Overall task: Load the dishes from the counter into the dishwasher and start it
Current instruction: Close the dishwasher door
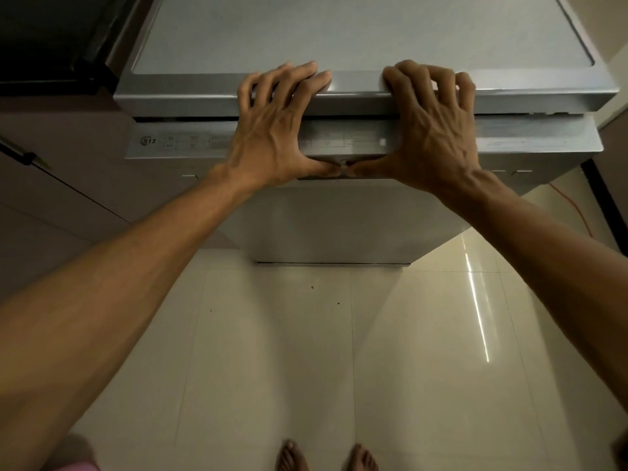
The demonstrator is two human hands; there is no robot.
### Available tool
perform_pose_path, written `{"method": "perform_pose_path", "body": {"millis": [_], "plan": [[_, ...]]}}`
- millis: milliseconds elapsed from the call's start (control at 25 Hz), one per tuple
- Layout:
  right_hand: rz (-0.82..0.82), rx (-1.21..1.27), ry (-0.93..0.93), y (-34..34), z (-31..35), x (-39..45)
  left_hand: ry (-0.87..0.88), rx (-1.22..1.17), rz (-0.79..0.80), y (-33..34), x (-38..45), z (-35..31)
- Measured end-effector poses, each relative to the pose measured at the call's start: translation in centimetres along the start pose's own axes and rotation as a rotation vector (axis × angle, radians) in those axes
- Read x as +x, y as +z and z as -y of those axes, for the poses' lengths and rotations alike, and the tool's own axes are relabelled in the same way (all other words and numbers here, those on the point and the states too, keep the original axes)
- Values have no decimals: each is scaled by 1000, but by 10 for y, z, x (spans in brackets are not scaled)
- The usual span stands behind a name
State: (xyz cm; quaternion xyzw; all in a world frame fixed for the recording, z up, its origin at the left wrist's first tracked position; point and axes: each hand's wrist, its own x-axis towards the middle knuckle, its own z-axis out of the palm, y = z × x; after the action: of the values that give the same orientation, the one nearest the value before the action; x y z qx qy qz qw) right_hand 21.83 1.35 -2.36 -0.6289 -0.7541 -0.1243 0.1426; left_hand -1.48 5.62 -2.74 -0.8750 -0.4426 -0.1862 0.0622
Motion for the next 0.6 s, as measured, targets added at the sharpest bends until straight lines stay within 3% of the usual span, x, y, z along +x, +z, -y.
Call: {"method": "perform_pose_path", "body": {"millis": [320,480,600], "plan": [[-141,76,109,11,14,28,-145,37,-303,29,13,-10],[-126,47,105,6,18,27,-144,54,-305,31,12,-11],[-6,22,87,0,19,30,-182,79,-227,20,14,-17]]}}
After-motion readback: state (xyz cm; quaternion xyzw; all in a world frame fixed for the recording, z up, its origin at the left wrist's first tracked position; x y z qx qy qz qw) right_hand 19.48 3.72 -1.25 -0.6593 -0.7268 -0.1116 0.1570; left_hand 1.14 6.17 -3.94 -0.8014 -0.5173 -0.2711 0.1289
